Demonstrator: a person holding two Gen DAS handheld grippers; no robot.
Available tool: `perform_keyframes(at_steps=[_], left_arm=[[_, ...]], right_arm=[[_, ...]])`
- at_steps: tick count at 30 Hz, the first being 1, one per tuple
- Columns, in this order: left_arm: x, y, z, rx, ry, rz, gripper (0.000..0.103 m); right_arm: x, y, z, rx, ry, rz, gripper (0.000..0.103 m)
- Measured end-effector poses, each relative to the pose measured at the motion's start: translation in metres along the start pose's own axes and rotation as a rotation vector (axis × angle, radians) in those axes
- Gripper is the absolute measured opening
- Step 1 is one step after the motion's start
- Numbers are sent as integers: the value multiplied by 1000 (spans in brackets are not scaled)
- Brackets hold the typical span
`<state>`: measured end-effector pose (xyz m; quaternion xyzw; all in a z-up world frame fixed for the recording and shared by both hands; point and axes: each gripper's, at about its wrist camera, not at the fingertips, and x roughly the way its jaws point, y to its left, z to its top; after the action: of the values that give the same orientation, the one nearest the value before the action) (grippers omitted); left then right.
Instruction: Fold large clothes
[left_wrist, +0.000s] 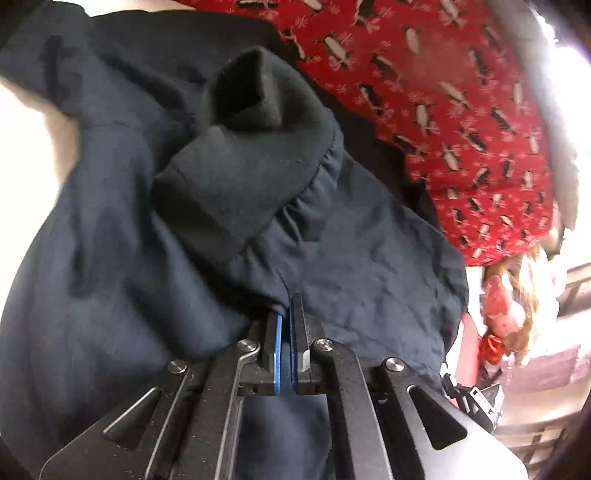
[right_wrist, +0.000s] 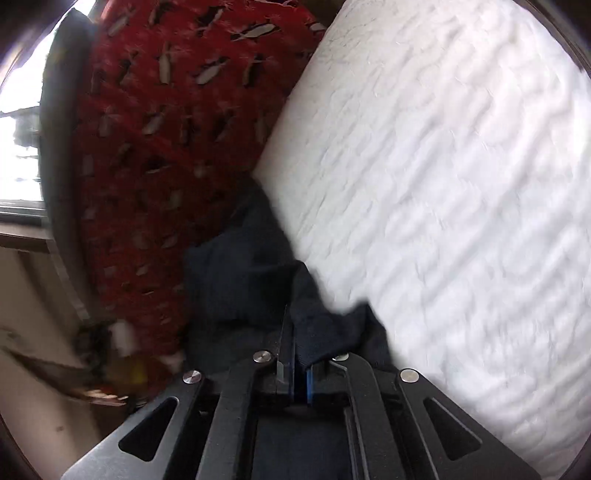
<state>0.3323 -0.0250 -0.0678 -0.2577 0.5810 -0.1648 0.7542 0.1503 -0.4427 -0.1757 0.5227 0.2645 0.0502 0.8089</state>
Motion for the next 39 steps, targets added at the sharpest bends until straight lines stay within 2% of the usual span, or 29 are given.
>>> perform_keyframes(at_steps=[1, 2, 4, 6, 7, 8, 10, 13, 15, 16, 17, 18, 19, 21, 22, 24, 26, 28, 29, 32, 33, 34, 35, 36, 37, 38, 39], left_arm=[[-9, -1, -2, 15, 0, -9, 1], [-18, -2, -4, 22, -2, -25, 1], [-36, -10, -8, 56, -20, -78, 1], [-46, -27, -3, 110, -53, -82, 1], [-47, -40, 3, 144, -74, -76, 3], [-45, -48, 9, 162, -87, -58, 5], [-28, -59, 19, 188, -85, -4, 5], [-2, -58, 27, 195, -54, 87, 5], [11, -53, 27, 187, -24, 99, 5], [17, -50, 26, 187, -4, 104, 5], [21, -47, 24, 190, 6, 105, 5], [22, -44, 23, 198, 0, 96, 5], [22, -42, 21, 207, -7, 83, 5], [21, -38, 21, 210, -2, 55, 5], [22, -36, 22, 199, 3, 43, 5], [24, -33, 22, 192, 6, 40, 5], [22, -31, 23, 196, 11, 32, 5], [17, -29, 24, 196, 26, 26, 5], [13, -30, 24, 201, 27, 26, 5], [-11, -39, 25, 232, -43, 13, 5], [-19, -42, 25, 242, -88, 9, 9], [-23, -45, 25, 248, -117, 20, 23], [-22, -47, 26, 252, -136, 50, 34], [-15, -47, 27, 248, -134, 87, 45], [-4, -43, 27, 243, -109, 115, 45], [7, -40, 27, 243, -73, 133, 45], [16, -39, 26, 256, -55, 145, 44]], right_arm=[[-6, 2, -3, -11, 13, -9, 16], [-15, 6, -6, -29, 32, -2, 20], [-32, 17, -6, -81, 30, 69, 21], [-47, 39, 8, -148, -71, 88, 27], [-46, 48, 19, -167, -118, 72, 43], [-40, 53, 30, -172, -135, 50, 52], [-10, 61, 55, -159, -134, -34, 52], [40, 63, 80, -168, -78, -130, 52], [78, 66, 88, -183, -20, -179, 52], [90, 69, 87, -207, 13, -183, 48], [95, 80, 86, -278, 15, -206, 11], [94, 93, 83, -367, 2, -235, 6], [84, 103, 81, -425, -73, -237, 3], [64, 108, 85, -421, -173, -150, 3], [63, 103, 90, -388, -188, -160, 2], [77, 87, 100, -354, -173, -237, 2], [95, 61, 108, -309, -109, -342, 1], [83, 58, 108, -268, -155, -270, 3], [76, 62, 106, -272, -184, -276, 4], [50, 84, 93, -371, -194, -146, 9], [44, 90, 83, -402, -185, -98, 9], [42, 93, 74, -436, -160, -59, 9], [44, 94, 62, -480, -130, -57, 11], [50, 93, 51, -513, -113, -99, 13], [60, 88, 44, -535, -94, -171, 16], [81, 73, 41, -532, -35, -309, 14], [88, 65, 39, -524, -14, -336, 11]])
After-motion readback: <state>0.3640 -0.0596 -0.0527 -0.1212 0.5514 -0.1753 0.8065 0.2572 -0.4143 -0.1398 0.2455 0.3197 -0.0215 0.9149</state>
